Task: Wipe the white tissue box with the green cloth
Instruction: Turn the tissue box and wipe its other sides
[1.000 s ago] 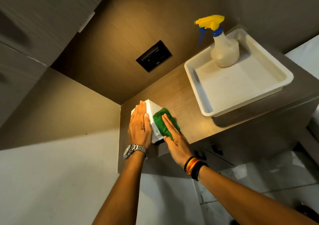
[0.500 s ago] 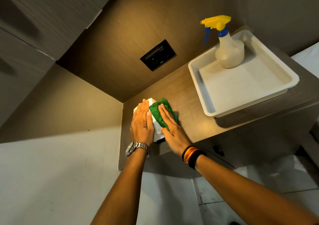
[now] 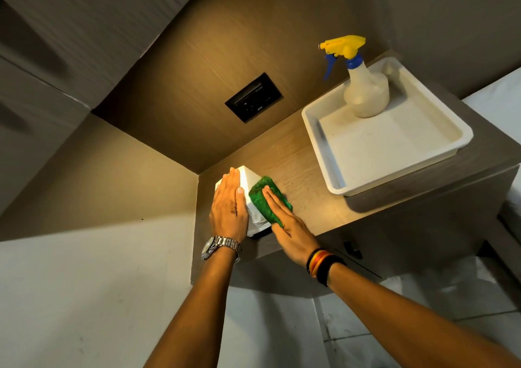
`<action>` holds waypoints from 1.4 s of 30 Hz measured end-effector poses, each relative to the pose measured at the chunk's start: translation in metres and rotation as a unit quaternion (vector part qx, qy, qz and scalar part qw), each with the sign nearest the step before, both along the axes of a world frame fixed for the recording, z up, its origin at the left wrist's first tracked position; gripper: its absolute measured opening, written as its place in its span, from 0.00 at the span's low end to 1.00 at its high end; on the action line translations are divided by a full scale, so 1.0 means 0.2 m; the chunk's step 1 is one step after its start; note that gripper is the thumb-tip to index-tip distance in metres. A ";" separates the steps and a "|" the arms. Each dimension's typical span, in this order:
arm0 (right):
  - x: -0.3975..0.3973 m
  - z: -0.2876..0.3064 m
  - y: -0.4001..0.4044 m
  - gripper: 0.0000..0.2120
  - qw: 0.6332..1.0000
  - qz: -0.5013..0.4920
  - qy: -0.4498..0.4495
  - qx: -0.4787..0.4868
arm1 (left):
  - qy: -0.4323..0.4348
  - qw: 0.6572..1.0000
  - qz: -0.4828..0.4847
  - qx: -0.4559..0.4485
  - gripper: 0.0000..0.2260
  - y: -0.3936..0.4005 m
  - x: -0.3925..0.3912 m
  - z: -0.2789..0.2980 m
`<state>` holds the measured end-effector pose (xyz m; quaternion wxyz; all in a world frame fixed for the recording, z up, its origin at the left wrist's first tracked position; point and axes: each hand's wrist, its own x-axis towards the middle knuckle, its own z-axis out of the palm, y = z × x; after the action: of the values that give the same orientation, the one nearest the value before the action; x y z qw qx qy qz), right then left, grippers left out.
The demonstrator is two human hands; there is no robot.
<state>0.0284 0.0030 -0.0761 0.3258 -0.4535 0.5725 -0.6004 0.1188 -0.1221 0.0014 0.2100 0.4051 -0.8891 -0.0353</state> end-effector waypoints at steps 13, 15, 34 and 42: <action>-0.16 0.27 -0.20 0.31 0.991 0.008 -0.130 -0.035 | 0.029 0.999 0.020 0.014 0.25 0.02 -0.01 0.01; -0.09 0.24 -0.11 0.31 0.992 0.001 -0.119 -0.036 | 0.028 1.000 0.003 0.012 0.24 0.02 -0.01 0.02; -0.02 0.21 0.09 0.29 0.989 -0.017 -0.144 0.021 | -0.015 0.999 -0.005 0.031 0.25 0.04 0.00 0.08; -0.37 0.44 0.35 0.26 0.989 -0.106 -0.092 0.037 | -0.083 0.993 -0.019 0.086 0.26 0.08 -0.02 0.18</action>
<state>-0.0458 0.0723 0.0117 0.3281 -0.3212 0.6066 -0.6490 0.1145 -0.1066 0.0372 0.0996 0.4065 -0.9045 -0.0821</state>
